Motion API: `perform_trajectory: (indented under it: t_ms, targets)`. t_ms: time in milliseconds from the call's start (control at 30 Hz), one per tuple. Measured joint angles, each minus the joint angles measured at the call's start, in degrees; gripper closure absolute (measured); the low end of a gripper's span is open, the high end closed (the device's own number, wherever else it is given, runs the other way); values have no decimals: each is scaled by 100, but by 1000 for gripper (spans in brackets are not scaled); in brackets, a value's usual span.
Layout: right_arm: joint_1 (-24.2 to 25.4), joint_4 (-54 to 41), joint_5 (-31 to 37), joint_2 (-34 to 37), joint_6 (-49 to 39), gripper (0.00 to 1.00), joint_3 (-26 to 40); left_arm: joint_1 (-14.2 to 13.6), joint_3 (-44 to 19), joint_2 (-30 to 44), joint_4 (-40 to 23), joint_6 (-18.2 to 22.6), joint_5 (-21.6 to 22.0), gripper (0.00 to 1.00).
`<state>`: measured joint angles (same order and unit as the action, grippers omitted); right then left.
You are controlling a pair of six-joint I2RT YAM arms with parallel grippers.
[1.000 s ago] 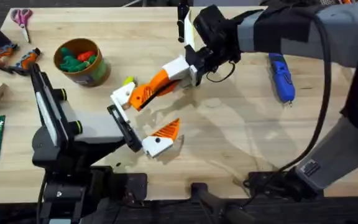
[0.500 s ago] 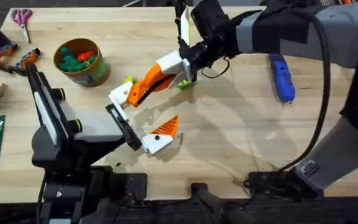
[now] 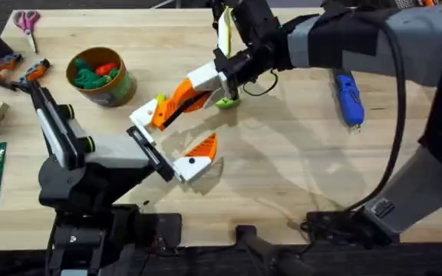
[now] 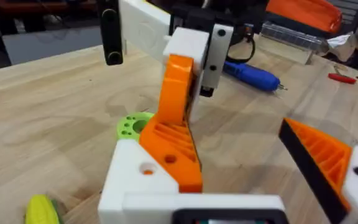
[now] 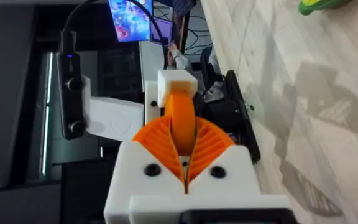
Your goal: Pick up the gripper from the table and insert it into the empty holder that is missing its gripper. Then pick up a screw, insert it into the mounting hole, and use the screwdriver to tighten it. Finally, clean up the table by picking up the vegetable and placing it into the bucket.
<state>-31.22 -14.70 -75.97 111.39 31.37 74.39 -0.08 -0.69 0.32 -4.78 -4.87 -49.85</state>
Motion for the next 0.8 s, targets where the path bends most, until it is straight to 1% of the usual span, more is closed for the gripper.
perform_trajectory:
  t_ms: [200,300,400,600,667,800]
  targets:
    - [-132,60,200,-39,108,993,-18,0,0,0,3,-167,38,15]
    - [-232,394,478,-290,237,993,-249,0,0,0,7,-183,47,15]
    - [-252,1235,726,-593,540,993,-722,0,0,0,10,-165,35,15]
    - [-275,3901,800,-697,1657,993,-1803,0,0,0,5,-167,35,15]
    - [-285,4197,830,-691,1915,993,-1938,0,0,1,2,-188,11,15]
    - [-347,4320,989,-691,2119,993,-1970,2,0,39,-22,-186,-113,15]
